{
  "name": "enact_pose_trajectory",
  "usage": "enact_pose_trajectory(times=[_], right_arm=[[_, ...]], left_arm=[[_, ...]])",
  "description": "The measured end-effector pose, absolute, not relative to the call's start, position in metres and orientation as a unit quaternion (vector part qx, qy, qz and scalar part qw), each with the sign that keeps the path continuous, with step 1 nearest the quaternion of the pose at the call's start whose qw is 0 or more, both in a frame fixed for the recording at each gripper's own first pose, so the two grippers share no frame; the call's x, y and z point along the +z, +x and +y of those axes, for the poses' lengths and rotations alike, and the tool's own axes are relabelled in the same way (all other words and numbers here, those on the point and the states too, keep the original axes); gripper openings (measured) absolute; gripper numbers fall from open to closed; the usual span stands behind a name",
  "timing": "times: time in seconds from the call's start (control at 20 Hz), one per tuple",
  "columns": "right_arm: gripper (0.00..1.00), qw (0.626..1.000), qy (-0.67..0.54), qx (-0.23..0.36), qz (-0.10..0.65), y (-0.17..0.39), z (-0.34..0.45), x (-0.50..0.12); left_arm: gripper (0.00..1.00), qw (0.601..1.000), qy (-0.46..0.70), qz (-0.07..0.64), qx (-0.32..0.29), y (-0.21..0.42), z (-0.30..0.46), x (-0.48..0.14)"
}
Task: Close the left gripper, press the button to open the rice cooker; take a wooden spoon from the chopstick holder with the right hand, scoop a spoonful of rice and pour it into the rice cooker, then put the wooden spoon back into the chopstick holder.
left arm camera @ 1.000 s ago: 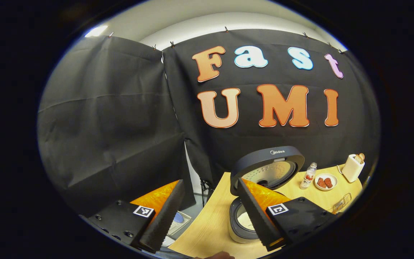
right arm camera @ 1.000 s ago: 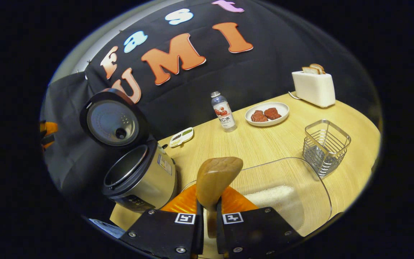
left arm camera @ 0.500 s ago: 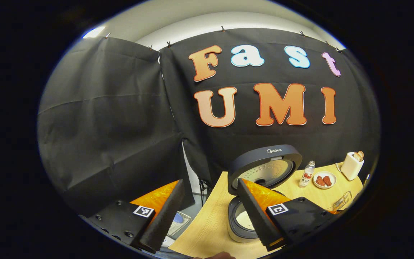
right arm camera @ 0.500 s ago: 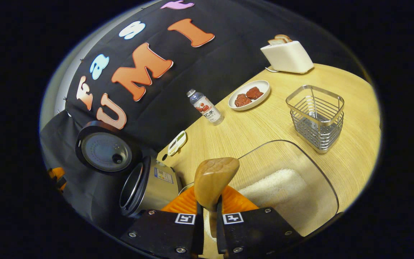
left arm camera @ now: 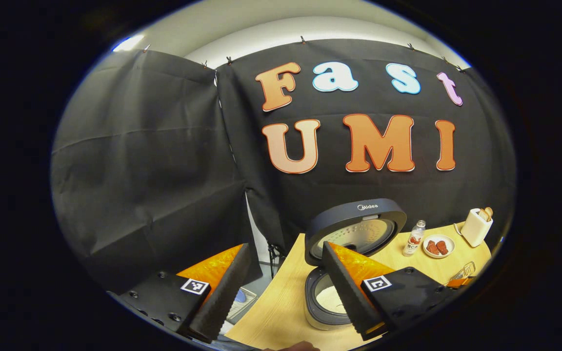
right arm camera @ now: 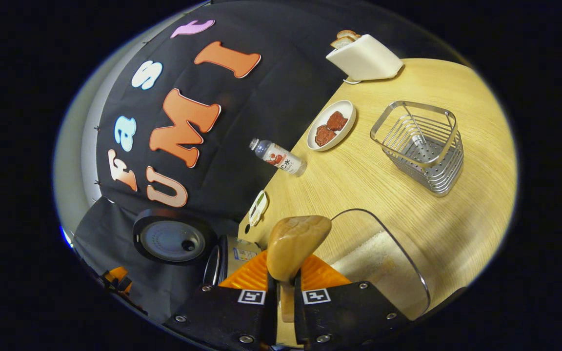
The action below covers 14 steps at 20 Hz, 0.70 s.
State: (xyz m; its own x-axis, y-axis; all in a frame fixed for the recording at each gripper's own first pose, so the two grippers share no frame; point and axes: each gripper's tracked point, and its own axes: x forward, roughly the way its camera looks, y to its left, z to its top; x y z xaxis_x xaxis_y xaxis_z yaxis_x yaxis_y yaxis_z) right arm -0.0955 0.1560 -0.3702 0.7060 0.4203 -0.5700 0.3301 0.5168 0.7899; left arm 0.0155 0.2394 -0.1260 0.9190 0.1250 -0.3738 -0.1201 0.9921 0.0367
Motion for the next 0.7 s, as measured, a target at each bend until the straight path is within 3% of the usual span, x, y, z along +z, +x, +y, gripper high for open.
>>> enact_pose_trajectory(times=[0.5,0.55,0.7], right_arm=[[0.13,0.736,0.59,0.031,0.331,-0.071,0.111,-0.318],[0.09,0.729,0.601,0.033,0.326,-0.066,0.11,-0.311],[0.13,0.719,0.618,0.048,0.315,-0.052,0.114,-0.288]], left_arm=[[1.0,0.984,-0.002,0.171,0.059,0.01,0.229,-0.113],[0.99,0.985,-0.002,0.164,0.059,0.01,0.229,-0.109],[1.0,0.988,0.003,0.137,0.064,0.006,0.234,-0.092]])
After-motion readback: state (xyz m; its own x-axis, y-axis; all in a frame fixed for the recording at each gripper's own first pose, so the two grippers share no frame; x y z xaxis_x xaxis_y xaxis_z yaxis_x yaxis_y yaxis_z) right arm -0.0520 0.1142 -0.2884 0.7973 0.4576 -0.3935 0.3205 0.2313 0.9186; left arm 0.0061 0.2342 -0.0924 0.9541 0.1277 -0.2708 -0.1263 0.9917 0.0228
